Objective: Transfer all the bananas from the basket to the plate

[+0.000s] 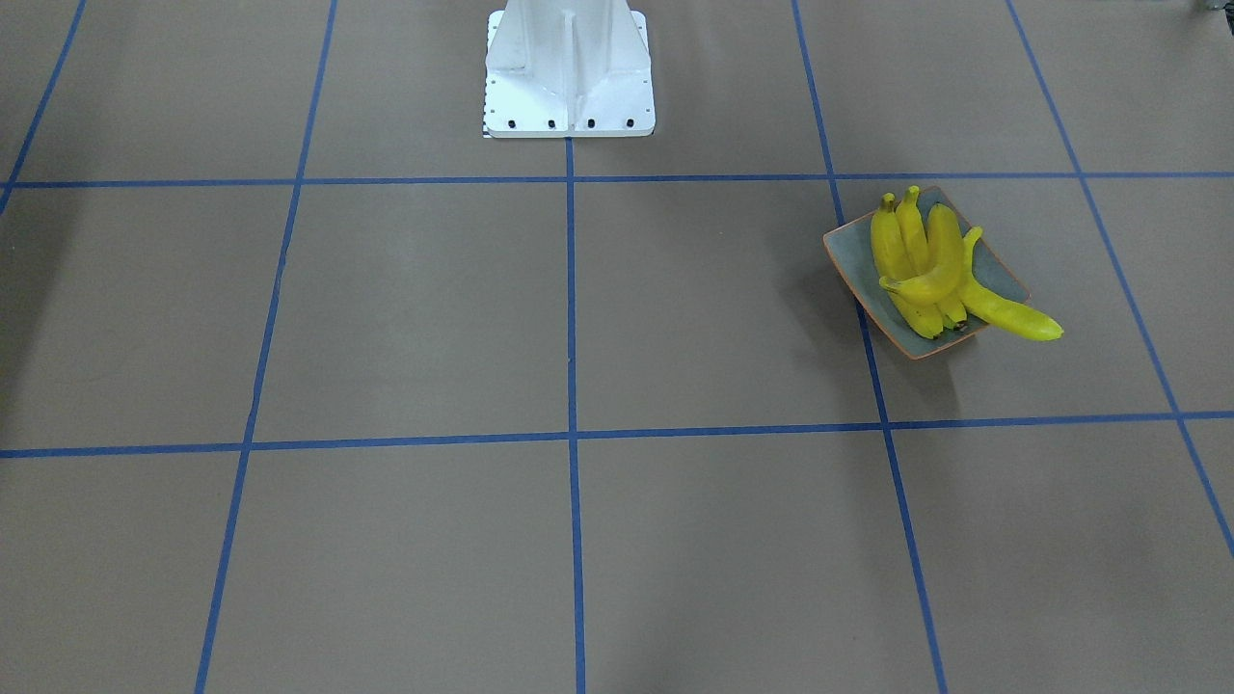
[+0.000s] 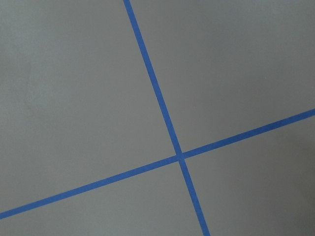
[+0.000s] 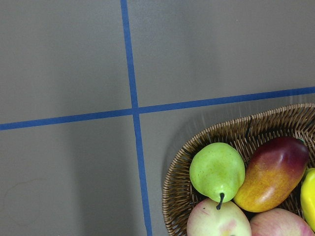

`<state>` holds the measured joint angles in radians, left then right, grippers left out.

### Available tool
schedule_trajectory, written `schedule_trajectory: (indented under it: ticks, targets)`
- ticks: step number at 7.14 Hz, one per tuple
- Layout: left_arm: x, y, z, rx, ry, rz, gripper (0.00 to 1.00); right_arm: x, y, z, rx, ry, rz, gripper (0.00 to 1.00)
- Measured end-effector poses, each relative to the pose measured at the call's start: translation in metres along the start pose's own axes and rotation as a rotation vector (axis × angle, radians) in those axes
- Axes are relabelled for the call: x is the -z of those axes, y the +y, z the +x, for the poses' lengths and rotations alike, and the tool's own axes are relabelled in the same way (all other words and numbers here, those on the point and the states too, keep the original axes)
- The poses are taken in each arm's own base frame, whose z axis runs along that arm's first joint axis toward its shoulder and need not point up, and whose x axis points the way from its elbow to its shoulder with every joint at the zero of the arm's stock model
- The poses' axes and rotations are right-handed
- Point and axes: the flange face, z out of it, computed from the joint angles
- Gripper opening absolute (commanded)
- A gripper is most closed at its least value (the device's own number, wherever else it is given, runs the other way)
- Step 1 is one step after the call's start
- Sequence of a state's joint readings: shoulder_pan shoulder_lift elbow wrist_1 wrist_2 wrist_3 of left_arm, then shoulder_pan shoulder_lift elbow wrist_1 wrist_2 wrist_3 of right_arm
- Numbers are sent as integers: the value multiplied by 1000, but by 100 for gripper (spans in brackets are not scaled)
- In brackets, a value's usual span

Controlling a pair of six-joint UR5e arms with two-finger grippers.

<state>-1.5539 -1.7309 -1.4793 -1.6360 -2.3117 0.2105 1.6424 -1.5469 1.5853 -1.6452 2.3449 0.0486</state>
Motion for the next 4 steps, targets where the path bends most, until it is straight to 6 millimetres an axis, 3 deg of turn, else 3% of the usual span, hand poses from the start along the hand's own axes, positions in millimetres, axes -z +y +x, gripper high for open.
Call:
schedule_trajectory:
  ticks: [4]
  targets:
    - [-3, 5, -2, 10, 1, -7, 100, 8, 0, -10, 9, -7, 13, 100]
